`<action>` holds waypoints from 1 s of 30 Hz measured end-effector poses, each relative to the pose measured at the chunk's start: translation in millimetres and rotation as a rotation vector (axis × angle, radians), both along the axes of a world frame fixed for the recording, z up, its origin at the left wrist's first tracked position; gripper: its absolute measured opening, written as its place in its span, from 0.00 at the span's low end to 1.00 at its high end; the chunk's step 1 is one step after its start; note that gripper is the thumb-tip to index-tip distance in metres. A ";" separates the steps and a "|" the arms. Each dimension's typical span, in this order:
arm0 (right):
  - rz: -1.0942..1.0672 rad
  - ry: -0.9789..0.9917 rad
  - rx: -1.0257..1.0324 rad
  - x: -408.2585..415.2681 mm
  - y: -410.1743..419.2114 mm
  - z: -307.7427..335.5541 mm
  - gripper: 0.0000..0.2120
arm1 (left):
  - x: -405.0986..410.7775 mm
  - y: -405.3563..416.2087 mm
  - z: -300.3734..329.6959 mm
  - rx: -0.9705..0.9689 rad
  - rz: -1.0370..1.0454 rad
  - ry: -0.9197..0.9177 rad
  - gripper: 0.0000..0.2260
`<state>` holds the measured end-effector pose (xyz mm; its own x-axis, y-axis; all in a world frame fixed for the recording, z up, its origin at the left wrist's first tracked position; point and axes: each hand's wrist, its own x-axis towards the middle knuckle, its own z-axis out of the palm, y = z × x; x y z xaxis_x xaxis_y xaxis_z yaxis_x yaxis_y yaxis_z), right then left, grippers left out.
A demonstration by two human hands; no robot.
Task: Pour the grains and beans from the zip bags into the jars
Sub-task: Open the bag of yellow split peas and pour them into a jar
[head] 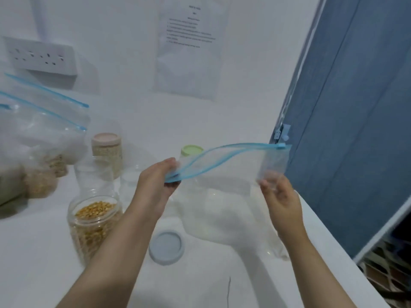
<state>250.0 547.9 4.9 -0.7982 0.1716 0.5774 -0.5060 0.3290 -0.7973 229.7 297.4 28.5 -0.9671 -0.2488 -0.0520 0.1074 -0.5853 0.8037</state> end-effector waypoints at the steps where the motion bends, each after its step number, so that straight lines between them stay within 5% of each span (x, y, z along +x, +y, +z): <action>1: 0.058 -0.017 -0.054 -3.0 2.2 5.6 0.02 | 0.9 4.9 3.1 0.061 -0.001 0.042 0.03; 4: 0.159 0.004 -0.196 -12.2 6.3 25.9 0.13 | 2.5 18.5 8.5 -0.031 0.079 0.224 0.11; 7: 0.209 0.012 -0.320 -18.2 9.5 39.0 0.33 | 0.6 36.1 -7.4 -0.433 0.227 0.318 0.24; 14: 0.132 -0.206 -0.318 -48.7 38.4 7.4 0.33 | -3.0 62.2 -74.6 -0.572 -0.132 0.068 0.31; 19: -0.012 -0.449 -0.036 -65.7 65.2 -40.2 0.32 | -12.3 57.7 -101.6 -0.869 0.017 -0.045 0.30; 23: -0.133 -0.666 0.489 -63.1 83.4 -72.9 0.38 | -12.3 48.3 -106.2 -1.088 0.107 -0.101 0.32; 27: -0.275 -0.948 0.805 -52.7 89.9 -91.0 0.51 | -14.0 45.7 -106.9 -1.153 0.135 -0.073 0.31; 30: -0.358 -0.987 0.878 -48.6 99.2 -93.4 0.51 | -15.9 50.8 -108.5 -1.130 0.128 -0.031 0.30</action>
